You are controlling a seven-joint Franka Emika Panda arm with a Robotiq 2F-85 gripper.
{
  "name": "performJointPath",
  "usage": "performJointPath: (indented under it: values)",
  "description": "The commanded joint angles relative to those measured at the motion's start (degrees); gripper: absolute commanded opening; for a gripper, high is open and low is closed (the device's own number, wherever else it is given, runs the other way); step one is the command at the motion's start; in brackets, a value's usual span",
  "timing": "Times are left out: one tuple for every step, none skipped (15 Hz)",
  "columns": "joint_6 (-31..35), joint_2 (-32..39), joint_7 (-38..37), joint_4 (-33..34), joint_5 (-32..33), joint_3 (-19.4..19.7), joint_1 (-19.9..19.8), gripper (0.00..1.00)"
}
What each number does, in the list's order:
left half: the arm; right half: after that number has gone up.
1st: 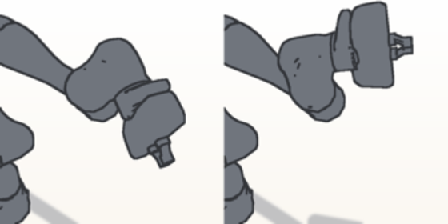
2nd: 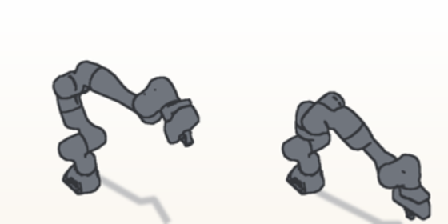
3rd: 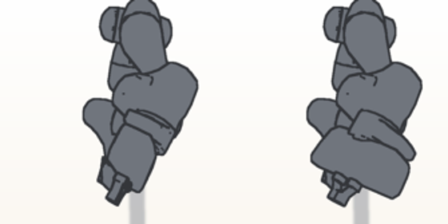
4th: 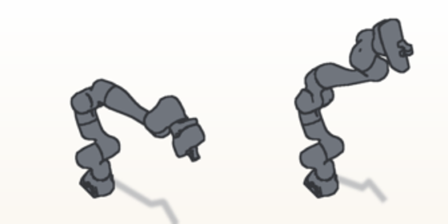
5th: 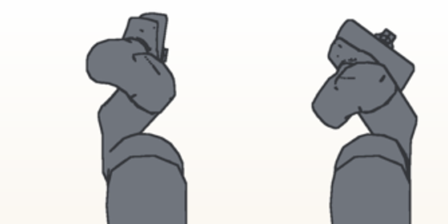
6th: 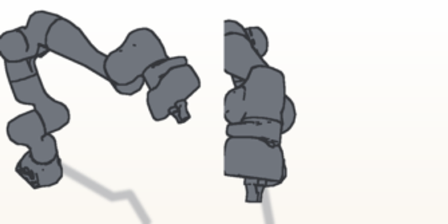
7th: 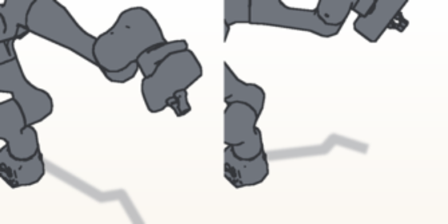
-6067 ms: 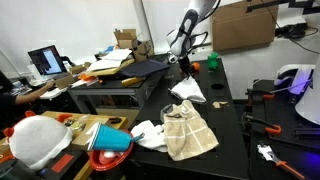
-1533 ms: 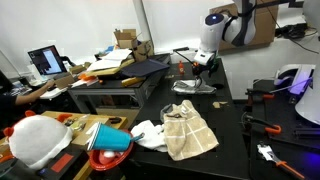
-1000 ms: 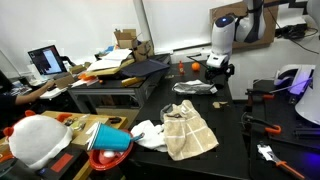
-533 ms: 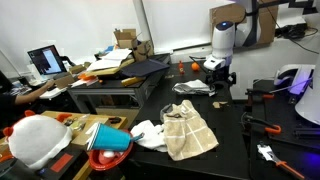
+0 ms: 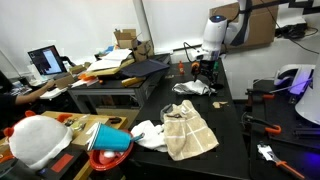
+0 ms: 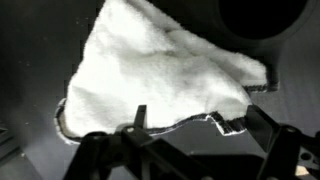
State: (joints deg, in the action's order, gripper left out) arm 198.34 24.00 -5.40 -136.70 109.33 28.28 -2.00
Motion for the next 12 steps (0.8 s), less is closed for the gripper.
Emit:
performJointPath:
  values:
    - [0.0,-3.3,-9.9,3.3,-1.1,-5.2,-4.3,1.00]
    - [0.0,-3.2,-12.9,4.8,-1.4,-5.4,-4.2,1.00]
    - [0.0,-2.9,-15.7,6.5,-1.1,-5.0,-3.6,1.00]
    - [0.0,-2.6,-18.6,8.1,-0.4,-4.6,-3.0,1.00]
    - [0.0,-2.1,-21.4,9.6,0.4,-4.2,-2.5,1.00]
    - [0.0,-1.7,-24.0,11.1,1.2,-3.9,-2.0,1.00]
    - [0.0,-1.1,-26.4,12.5,1.8,-3.5,-1.5,1.00]
    - [0.0,-0.4,-28.8,13.6,2.9,-2.8,-0.8,1.00]
    - [-0.1,0.2,-30.7,14.5,4.0,-2.4,-0.2,1.00]
    - [-0.1,0.9,-32.6,15.3,5.1,-1.7,0.4,1.00]
    - [-0.2,1.8,-34.6,15.9,6.9,-0.9,1.2,1.00]
    - [-0.2,2.7,-36.3,16.3,8.8,-0.4,1.7,1.00]
